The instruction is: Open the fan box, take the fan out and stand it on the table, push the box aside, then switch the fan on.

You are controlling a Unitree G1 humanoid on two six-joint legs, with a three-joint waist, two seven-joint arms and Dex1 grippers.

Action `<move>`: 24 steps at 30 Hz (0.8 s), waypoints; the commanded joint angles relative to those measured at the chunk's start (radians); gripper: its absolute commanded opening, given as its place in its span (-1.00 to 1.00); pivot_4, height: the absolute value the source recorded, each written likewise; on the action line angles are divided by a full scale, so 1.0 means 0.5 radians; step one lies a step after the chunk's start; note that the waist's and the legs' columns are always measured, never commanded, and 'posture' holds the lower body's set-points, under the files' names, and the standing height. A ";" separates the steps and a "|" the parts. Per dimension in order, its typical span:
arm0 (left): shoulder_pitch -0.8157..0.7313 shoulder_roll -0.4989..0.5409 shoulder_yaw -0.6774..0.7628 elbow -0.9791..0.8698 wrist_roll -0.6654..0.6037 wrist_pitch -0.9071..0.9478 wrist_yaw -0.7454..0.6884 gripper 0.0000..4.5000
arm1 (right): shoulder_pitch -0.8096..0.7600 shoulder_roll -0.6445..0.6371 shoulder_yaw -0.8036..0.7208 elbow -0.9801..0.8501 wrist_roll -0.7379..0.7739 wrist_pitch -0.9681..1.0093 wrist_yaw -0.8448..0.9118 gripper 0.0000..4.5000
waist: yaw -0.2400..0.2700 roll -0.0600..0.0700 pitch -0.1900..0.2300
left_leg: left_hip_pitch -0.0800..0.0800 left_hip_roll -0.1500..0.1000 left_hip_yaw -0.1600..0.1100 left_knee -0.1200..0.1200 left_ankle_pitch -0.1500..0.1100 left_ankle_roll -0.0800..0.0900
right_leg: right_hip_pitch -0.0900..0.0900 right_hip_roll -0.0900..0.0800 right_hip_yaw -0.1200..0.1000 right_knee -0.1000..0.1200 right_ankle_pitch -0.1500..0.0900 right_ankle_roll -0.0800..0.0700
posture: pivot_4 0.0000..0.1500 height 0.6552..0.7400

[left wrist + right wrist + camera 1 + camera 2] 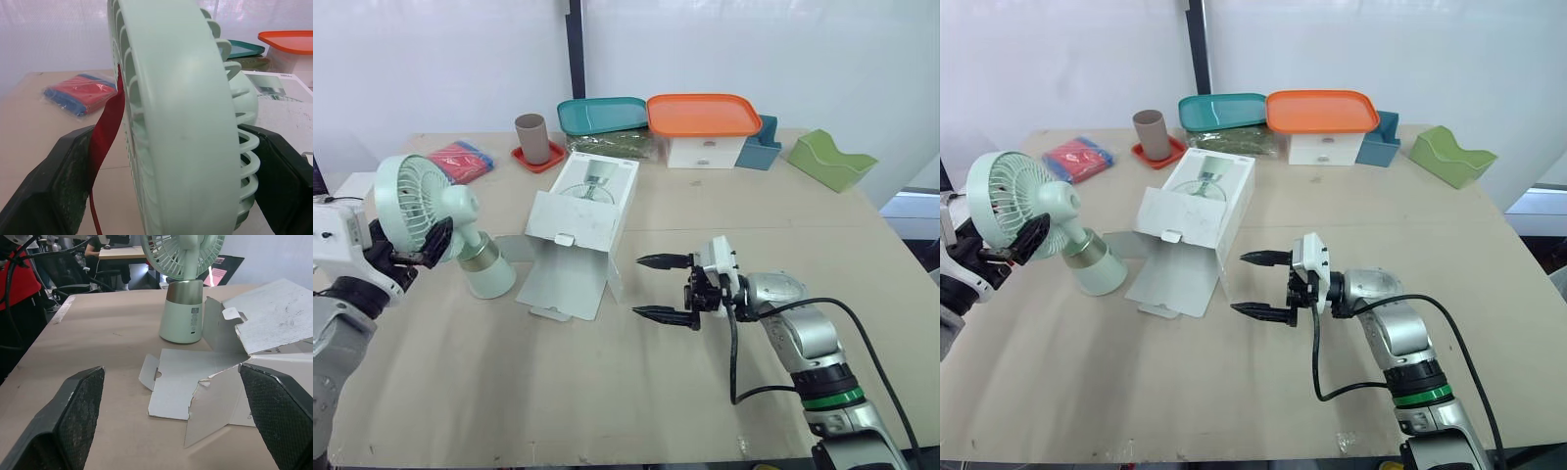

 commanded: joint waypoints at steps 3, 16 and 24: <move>-0.013 -0.017 -0.006 -0.101 0.053 -0.031 -0.002 0.98 | -0.008 -0.002 -0.022 -0.069 0.016 -0.020 -0.007 1.00 | 0.000 0.000 0.000 | 0.000 0.000 0.000 0.000 0.000 0.000 | 0.000 0.000 0.000 0.000 0.000 0.000 | 1.00 1.00; -0.098 -0.049 0.034 -0.201 0.038 -0.033 0.037 0.98 | 0.009 -0.015 -0.017 -0.097 0.024 0.001 -0.002 1.00 | 0.000 0.000 0.000 | 0.000 0.000 0.000 0.000 0.000 0.000 | 0.000 0.000 0.000 0.000 0.000 0.000 | 1.00 1.00; -0.149 -0.062 0.070 -0.220 0.081 -0.066 0.089 0.98 | 0.009 -0.020 -0.011 -0.089 0.020 -0.001 0.017 1.00 | 0.000 0.000 0.000 | 0.000 0.000 0.000 0.000 0.000 0.000 | 0.000 0.000 0.000 0.000 0.000 0.000 | 1.00 1.00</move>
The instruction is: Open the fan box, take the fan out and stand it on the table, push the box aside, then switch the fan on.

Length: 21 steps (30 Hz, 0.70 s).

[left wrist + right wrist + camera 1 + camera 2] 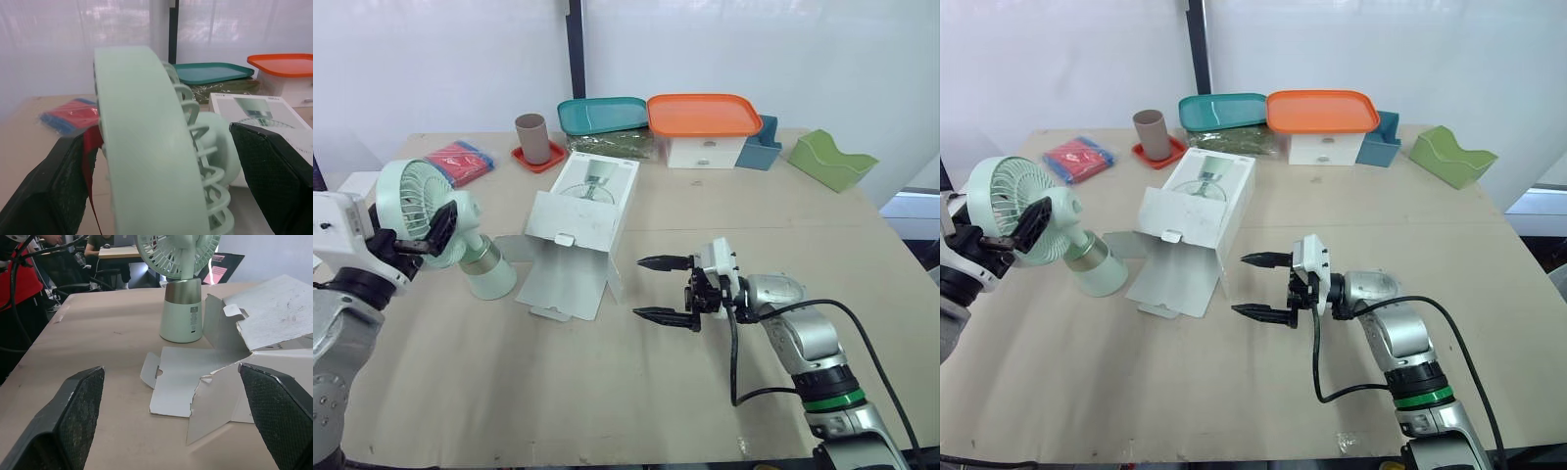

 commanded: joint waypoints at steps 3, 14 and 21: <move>-0.023 0.000 0.067 -0.068 0.054 -0.070 0.018 0.98 | -0.011 -0.018 -0.014 -0.066 0.018 -0.012 0.020 1.00 | 0.000 0.000 0.000 | 0.000 0.000 0.000 0.000 0.000 0.000 | 0.000 0.000 0.000 0.000 0.000 0.000 | 1.00 1.00; -0.134 -0.004 0.076 -0.076 0.061 -0.128 0.006 0.98 | 0.004 -0.030 -0.012 -0.078 0.017 -0.008 0.022 1.00 | 0.001 0.000 0.000 | 0.000 0.000 0.000 0.000 0.000 0.000 | 0.000 0.000 0.000 0.000 0.000 0.000 | 1.00 1.00; -0.218 0.031 0.078 -0.095 0.023 -0.114 0.002 0.98 | 0.003 -0.034 -0.010 -0.076 0.018 -0.009 0.023 1.00 | 0.000 -0.001 0.000 | 0.000 0.000 0.000 0.000 0.000 0.000 | 0.000 0.000 0.000 0.000 0.000 0.000 | 1.00 1.00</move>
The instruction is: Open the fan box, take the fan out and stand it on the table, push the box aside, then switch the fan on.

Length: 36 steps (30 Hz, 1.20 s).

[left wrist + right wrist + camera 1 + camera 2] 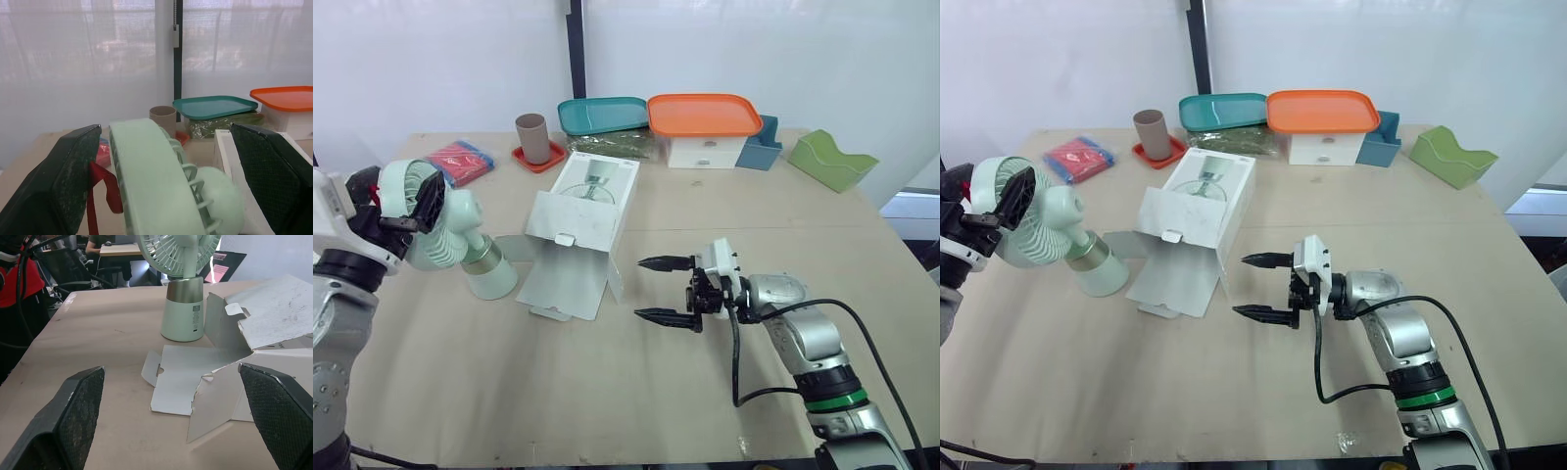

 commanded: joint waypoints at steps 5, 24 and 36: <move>-0.039 0.058 0.035 -0.130 -0.078 0.005 -0.021 0.98 | 0.005 -0.015 -0.009 -0.076 0.019 -0.008 0.018 1.00 | 0.000 0.000 0.000 | 0.000 0.000 0.000 0.000 0.000 0.000 | 0.000 0.000 0.000 0.000 0.000 0.000 | 1.00 1.00; -0.192 0.160 0.001 -0.209 -0.327 0.084 0.106 0.98 | 0.007 -0.013 -0.007 -0.085 0.024 0.014 0.017 1.00 | 0.000 -0.001 0.001 | 0.000 0.000 0.000 0.000 0.000 -0.001 | 0.000 0.000 0.000 0.000 0.000 0.000 | 1.00 1.00; 0.009 0.060 -0.455 -0.310 -0.327 0.129 -0.001 0.98 | 0.007 -0.013 -0.007 -0.101 0.004 0.038 -0.025 1.00 | -0.001 -0.001 0.001 | 0.000 0.000 0.000 0.000 0.001 -0.001 | 0.000 0.001 0.001 0.000 0.000 0.000 | 1.00 1.00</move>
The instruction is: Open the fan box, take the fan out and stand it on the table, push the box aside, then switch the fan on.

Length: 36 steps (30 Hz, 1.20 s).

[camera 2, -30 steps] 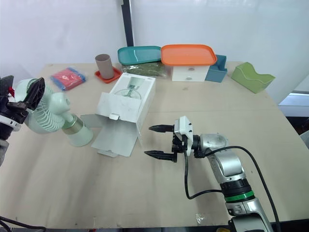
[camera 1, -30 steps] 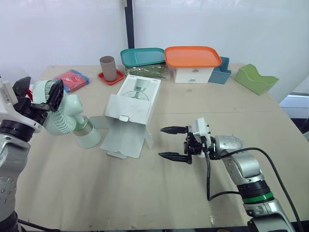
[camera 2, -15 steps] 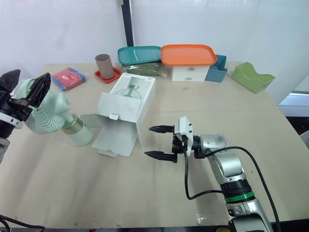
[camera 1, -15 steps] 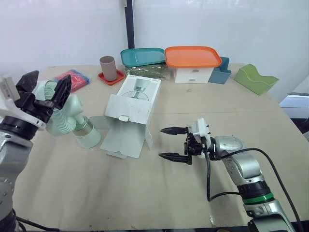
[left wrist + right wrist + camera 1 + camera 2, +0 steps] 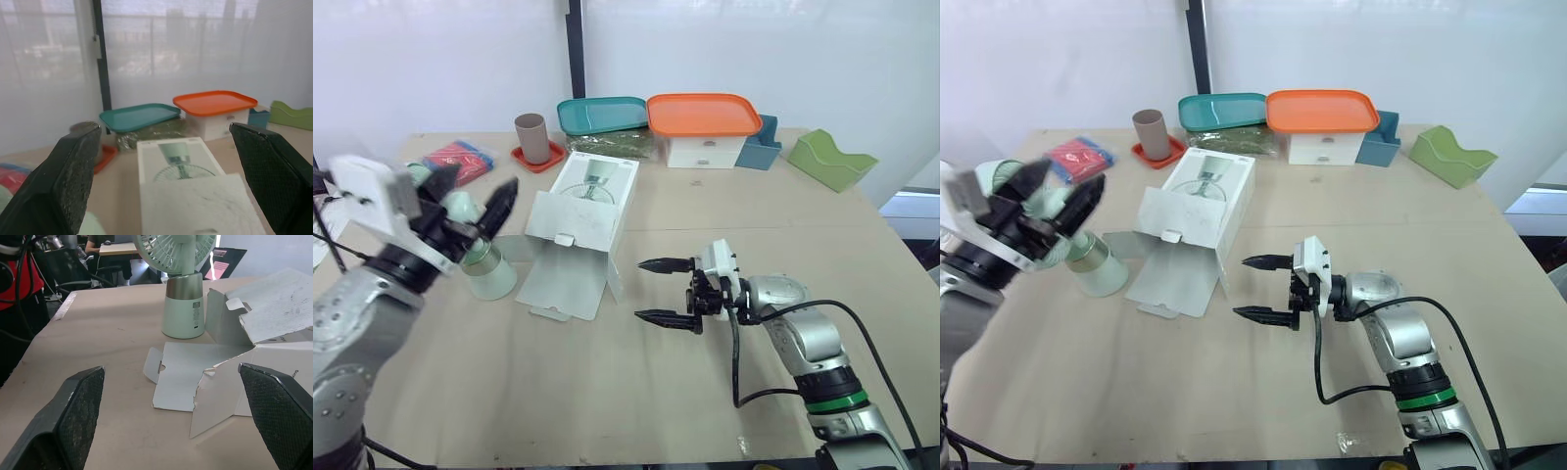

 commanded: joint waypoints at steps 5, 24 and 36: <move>0.314 0.038 -0.268 -0.032 0.282 -0.146 -0.417 0.98 | 0.036 0.033 -0.010 -0.158 -0.059 0.054 -0.227 1.00 | -0.001 0.000 0.000 | -0.001 0.000 0.001 0.000 0.000 0.000 | -0.001 0.000 0.001 0.000 0.000 0.000 | 1.00 1.00; 0.515 0.044 -0.548 0.440 0.884 -0.681 -1.289 0.98 | 0.120 0.459 0.170 -0.740 -0.426 0.891 -1.495 1.00 | 0.000 0.001 0.001 | -0.003 0.000 0.000 -0.001 0.000 0.000 | -0.002 0.001 0.002 -0.001 -0.002 0.001 | 1.00 1.00; 0.738 -0.111 -0.534 0.371 1.013 -0.775 -1.220 0.98 | 0.034 0.654 0.302 -0.649 -0.529 1.041 -1.725 1.00 | -0.004 0.001 0.001 | -0.005 0.000 -0.001 -0.001 0.000 0.000 | -0.004 0.001 0.001 -0.001 -0.003 0.002 | 1.00 1.00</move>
